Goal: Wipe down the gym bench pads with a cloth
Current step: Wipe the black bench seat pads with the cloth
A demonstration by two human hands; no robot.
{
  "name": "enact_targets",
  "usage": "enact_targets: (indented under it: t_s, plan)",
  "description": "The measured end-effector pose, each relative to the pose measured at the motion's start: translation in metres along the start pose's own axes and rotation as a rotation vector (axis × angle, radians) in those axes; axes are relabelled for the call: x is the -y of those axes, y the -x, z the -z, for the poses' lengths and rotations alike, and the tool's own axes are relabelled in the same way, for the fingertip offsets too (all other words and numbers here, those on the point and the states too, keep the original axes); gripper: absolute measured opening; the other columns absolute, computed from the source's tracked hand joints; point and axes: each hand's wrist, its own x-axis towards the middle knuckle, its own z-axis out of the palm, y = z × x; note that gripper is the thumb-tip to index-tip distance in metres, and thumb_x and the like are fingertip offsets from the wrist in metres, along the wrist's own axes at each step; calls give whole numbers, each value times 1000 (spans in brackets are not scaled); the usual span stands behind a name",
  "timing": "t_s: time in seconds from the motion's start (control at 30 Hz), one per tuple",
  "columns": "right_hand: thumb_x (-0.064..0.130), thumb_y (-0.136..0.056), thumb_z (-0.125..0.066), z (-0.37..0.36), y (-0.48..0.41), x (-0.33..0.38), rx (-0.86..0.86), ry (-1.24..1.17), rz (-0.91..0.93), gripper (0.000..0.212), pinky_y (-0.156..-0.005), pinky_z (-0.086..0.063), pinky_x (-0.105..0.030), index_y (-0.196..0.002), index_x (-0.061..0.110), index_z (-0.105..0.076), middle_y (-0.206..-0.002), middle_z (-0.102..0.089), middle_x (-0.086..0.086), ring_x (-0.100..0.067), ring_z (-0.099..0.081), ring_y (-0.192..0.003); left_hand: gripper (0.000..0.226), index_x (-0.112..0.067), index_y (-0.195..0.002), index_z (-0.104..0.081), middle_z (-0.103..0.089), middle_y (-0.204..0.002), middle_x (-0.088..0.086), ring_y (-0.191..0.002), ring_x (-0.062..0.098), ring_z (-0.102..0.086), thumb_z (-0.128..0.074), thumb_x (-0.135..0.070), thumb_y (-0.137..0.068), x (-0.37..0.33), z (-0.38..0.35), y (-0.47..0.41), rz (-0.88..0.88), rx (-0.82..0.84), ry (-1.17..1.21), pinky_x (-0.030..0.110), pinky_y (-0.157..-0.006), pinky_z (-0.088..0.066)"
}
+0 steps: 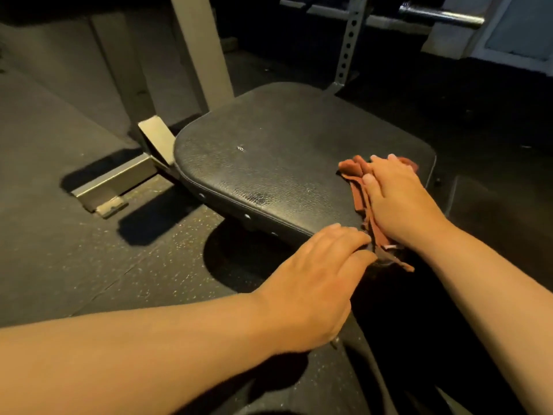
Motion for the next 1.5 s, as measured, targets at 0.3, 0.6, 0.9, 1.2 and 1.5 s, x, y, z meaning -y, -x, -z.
enact_targets:
  t_s: [0.3, 0.6, 0.9, 1.2, 1.5]
  plan:
    - [31, -105, -44, -20, 16, 72, 120, 1, 327, 46, -121, -14, -32, -151, 25, -42, -157, -39, 0, -24, -25, -149, 39, -19, -125, -52, -45, -127, -6, -121, 13, -42, -44, -22, -86, 26, 16, 56, 311, -162, 164, 35, -109, -31]
    - [47, -101, -36, -47, -6, 104, 292, 65, 626, 51, -121, -23, -42, -149, 30, -42, -154, -42, 7, -19, -30, -147, 29, -29, -111, -36, -38, -113, -13, -107, 10, -44, -42, -23, -83, 34, 2, 73, 527, -450, 258, 31, -97, -36]
    - [40, -93, -12, -56, -10, 160, 203, -122, 277, 68, -121, -17, -52, -141, 7, -48, -152, -40, -17, -37, -25, -147, 54, -42, -142, -24, -29, -145, -12, -135, 8, -40, -35, -41, -89, 43, 9, 49, 669, -710, 712, 26, -112, -35]
    - [57, -91, -45, -33, 4, 127, 124, -265, 213, 33, -109, -23, -15, -112, 45, -68, -129, -55, 17, -12, -41, -131, 71, -13, -155, -22, -16, -158, 8, -149, 28, -18, -39, -43, -93, 56, -8, 38, 762, -678, 212, 54, -119, -21]
    - [43, -103, -42, -42, -8, 119, 9, -287, 20, 40, -117, -26, -28, -139, 30, -55, -144, -51, 12, -8, -38, -139, 24, -19, -103, -52, -48, -144, 4, -137, 28, -39, -52, -41, -94, 115, 11, 55, 496, -665, -40, 49, -108, -26]
